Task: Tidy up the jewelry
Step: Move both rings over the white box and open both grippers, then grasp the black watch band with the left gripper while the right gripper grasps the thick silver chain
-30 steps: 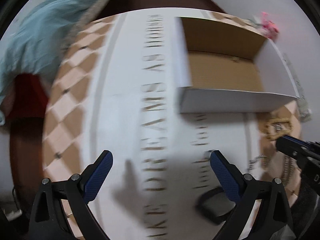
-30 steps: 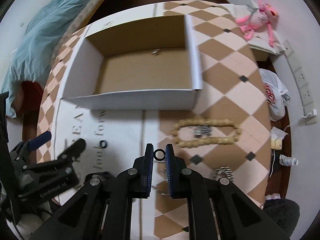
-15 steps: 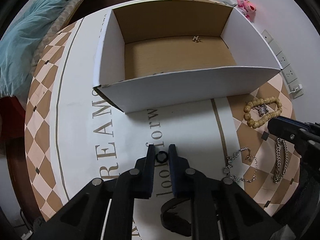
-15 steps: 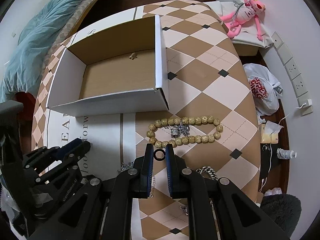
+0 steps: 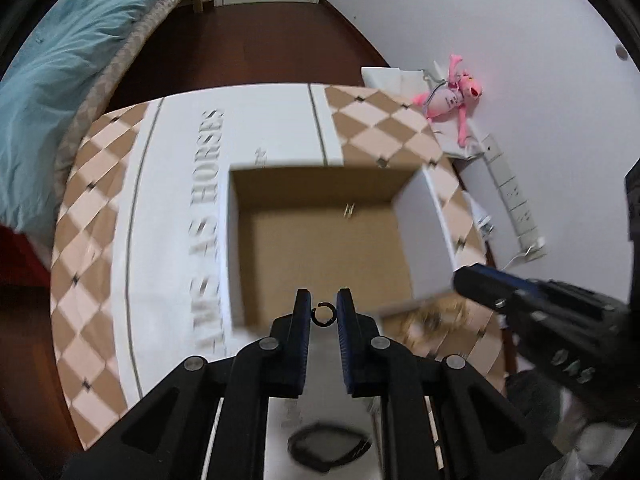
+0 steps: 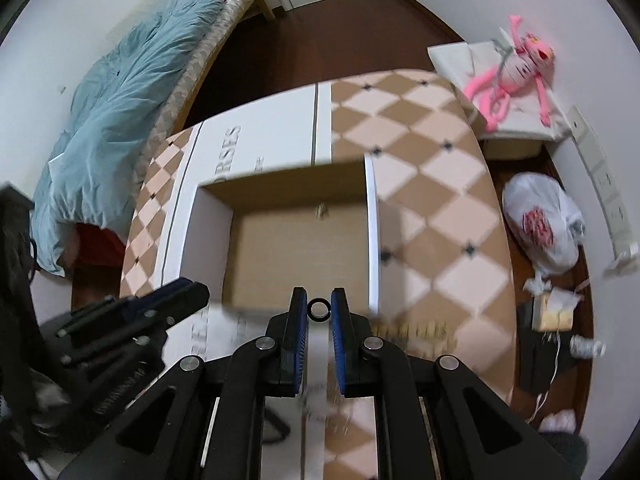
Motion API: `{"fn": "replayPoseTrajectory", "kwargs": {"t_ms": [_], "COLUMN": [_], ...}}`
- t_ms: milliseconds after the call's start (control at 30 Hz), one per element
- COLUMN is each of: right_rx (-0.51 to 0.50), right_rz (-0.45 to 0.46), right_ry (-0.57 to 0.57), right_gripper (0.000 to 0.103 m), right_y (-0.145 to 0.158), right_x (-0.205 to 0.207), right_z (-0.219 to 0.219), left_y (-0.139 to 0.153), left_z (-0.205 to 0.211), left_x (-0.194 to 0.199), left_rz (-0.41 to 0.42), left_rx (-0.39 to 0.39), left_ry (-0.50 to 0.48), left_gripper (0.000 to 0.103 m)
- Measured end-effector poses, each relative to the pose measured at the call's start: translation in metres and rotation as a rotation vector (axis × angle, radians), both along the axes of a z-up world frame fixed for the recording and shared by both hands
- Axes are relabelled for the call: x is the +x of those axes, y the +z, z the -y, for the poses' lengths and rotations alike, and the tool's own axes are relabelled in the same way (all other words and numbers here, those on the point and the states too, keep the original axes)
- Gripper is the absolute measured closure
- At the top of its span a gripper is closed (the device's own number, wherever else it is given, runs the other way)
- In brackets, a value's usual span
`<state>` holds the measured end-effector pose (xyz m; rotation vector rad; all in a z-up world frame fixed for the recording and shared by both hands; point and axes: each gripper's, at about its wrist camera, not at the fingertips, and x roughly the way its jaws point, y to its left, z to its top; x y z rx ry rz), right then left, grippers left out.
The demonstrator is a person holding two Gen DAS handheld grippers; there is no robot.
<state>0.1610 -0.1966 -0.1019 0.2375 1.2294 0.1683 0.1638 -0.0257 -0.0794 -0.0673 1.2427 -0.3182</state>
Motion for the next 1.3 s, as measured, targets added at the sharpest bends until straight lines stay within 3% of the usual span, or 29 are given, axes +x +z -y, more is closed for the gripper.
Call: {"fn": "replayPoseTrajectory", "kwargs": {"t_ms": [233,433,467,500,567,600,767,800,833,867,933,1033,1300], "right_rx": [-0.065,-0.067,-0.063,-0.060,-0.058,-0.061,-0.101,-0.114,-0.128,-0.154,-0.186,-0.229,-0.248], "right_rz": [-0.067,-0.087,-0.087,-0.084,-0.075,-0.070,-0.056,-0.054,-0.052,-0.056,-0.061,-0.081,-0.087], "right_ry": [0.067,0.088,0.082,0.076,0.069,0.064,0.044,0.042,0.041,0.038,0.036,0.035,0.036], "right_gripper": [0.090,0.089,0.084,0.081,0.069,0.069,0.068,0.065,0.056,0.043,0.029,0.017,0.009], "right_y": [-0.022,-0.025,-0.024,-0.022,-0.018,-0.015,-0.005,-0.004,-0.003,-0.004,-0.007,-0.017,-0.020], "right_x": [0.063,0.086,0.088,0.089,0.090,0.089,0.081,0.078,0.074,0.068,0.061,0.048,0.027], "right_z": [-0.005,-0.006,-0.005,-0.004,-0.002,-0.001,0.003,0.003,0.003,0.003,0.003,0.002,-0.004], "left_y": [-0.024,-0.024,-0.022,-0.019,-0.014,-0.010,0.005,0.006,0.007,0.008,0.005,-0.004,-0.006], "left_z": [-0.002,0.000,-0.001,-0.001,-0.005,-0.008,-0.017,-0.019,-0.019,-0.020,-0.022,-0.027,-0.029], "left_x": [0.066,0.083,0.085,0.087,0.088,0.089,0.086,0.082,0.080,0.075,0.062,0.045,0.018], "left_rz": [-0.101,-0.135,-0.128,-0.117,-0.101,-0.088,-0.036,-0.019,-0.005,0.012,0.031,0.038,0.038], "left_rx": [0.014,0.051,0.055,0.065,0.064,0.062,0.090,0.116,0.136,0.155,0.190,0.215,0.239], "left_ry": [0.042,0.066,0.070,0.077,0.090,0.103,0.127,0.133,0.136,0.137,0.143,0.152,0.176], "left_gripper": [0.092,0.090,0.089,0.082,0.059,0.043,0.034,0.017,0.002,0.001,0.001,0.001,0.001]}}
